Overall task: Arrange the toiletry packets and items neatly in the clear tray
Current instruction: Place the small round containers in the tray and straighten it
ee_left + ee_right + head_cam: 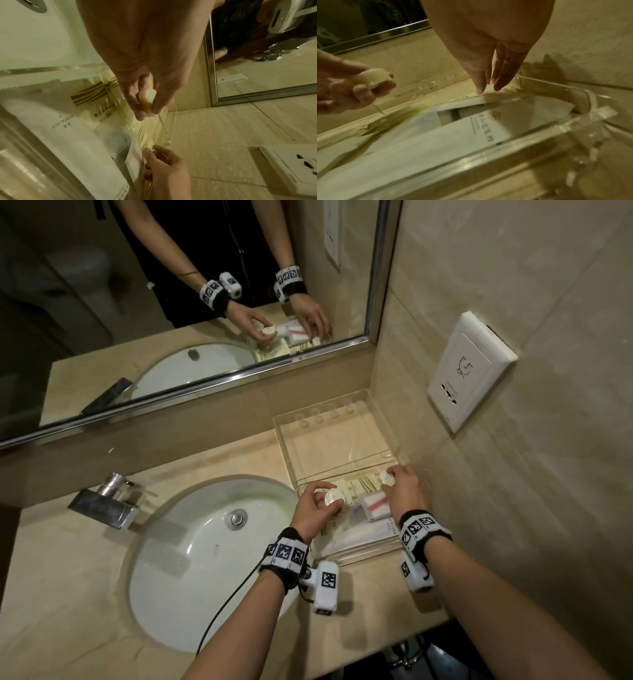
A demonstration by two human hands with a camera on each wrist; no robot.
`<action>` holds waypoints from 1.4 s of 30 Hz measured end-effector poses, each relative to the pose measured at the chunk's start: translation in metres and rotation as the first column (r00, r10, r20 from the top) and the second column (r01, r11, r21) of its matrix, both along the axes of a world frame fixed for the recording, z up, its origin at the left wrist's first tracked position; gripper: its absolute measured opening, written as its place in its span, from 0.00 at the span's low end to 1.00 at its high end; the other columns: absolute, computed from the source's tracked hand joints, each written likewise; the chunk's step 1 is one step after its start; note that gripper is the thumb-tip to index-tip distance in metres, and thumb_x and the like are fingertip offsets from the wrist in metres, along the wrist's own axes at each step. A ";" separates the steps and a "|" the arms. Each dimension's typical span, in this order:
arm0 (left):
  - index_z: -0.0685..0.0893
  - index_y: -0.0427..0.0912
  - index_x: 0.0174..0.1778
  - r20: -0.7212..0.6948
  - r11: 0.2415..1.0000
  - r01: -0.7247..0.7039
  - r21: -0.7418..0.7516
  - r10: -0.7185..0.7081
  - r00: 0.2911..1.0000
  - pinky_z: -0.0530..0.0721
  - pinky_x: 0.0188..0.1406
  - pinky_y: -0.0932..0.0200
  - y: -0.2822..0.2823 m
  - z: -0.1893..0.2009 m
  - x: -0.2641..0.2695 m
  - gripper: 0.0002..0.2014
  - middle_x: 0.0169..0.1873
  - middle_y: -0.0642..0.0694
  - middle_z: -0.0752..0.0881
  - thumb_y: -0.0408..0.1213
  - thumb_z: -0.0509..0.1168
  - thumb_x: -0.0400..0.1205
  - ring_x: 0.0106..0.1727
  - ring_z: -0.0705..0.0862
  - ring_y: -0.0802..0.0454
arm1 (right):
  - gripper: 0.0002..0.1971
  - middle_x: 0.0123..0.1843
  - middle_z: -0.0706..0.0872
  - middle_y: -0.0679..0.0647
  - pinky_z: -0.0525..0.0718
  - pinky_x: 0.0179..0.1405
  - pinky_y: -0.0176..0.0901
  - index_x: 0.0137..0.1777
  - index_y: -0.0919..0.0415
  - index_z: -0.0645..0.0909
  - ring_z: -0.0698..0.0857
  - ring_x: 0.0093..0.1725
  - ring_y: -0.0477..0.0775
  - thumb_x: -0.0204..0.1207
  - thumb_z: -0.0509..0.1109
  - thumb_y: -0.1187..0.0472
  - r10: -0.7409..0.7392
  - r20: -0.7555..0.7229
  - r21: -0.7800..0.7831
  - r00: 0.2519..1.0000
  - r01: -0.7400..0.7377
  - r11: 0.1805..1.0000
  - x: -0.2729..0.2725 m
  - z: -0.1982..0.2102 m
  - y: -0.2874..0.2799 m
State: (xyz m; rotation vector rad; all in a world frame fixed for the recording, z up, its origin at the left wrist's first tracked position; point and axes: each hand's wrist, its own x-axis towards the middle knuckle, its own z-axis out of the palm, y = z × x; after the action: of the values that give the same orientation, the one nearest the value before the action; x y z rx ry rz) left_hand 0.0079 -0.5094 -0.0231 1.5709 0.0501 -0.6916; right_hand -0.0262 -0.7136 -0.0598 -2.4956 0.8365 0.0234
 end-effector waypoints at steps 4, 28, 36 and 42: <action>0.78 0.39 0.60 0.020 0.999 0.022 0.032 -0.023 1.000 0.88 0.46 0.56 0.000 0.000 0.001 0.22 0.52 0.36 0.87 0.26 0.76 0.72 0.46 0.88 0.48 | 0.16 0.64 0.80 0.58 0.86 0.51 0.54 0.63 0.59 0.81 0.86 0.53 0.62 0.76 0.74 0.60 0.035 -0.037 -0.078 0.999 -0.038 0.996 0.003 -0.001 0.001; 0.81 0.39 0.56 0.139 0.953 0.109 0.282 -0.153 0.978 0.86 0.50 0.58 -0.066 -0.002 0.013 0.11 0.47 0.44 0.84 0.26 0.68 0.78 0.45 0.84 0.50 | 0.14 0.39 0.91 0.60 0.90 0.49 0.55 0.52 0.64 0.82 0.91 0.39 0.58 0.69 0.80 0.62 -0.334 -0.073 0.719 0.940 0.281 0.635 -0.002 0.008 -0.001; 0.79 0.39 0.67 0.185 0.842 0.214 0.495 -0.343 0.921 0.80 0.53 0.60 -0.079 -0.003 0.013 0.17 0.59 0.39 0.86 0.26 0.58 0.84 0.50 0.83 0.50 | 0.10 0.45 0.90 0.60 0.86 0.54 0.51 0.36 0.59 0.81 0.88 0.49 0.60 0.73 0.77 0.58 -0.228 -0.059 0.383 0.972 0.233 0.894 0.011 0.013 0.006; 0.79 0.40 0.71 0.168 0.767 0.328 0.551 -0.488 0.857 0.76 0.63 0.61 -0.085 -0.002 0.016 0.23 0.66 0.38 0.83 0.24 0.62 0.79 0.64 0.82 0.45 | 0.10 0.46 0.89 0.57 0.88 0.52 0.54 0.38 0.57 0.80 0.88 0.46 0.59 0.71 0.79 0.58 -0.229 -0.051 0.344 0.972 0.232 0.910 0.011 0.009 -0.001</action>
State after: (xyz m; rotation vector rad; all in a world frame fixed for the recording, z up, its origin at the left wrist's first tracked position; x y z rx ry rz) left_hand 0.0239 -0.5949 -0.0249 2.2262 -0.3911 -0.8117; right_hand -0.0151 -0.7141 -0.0512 -2.0560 1.0292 0.0945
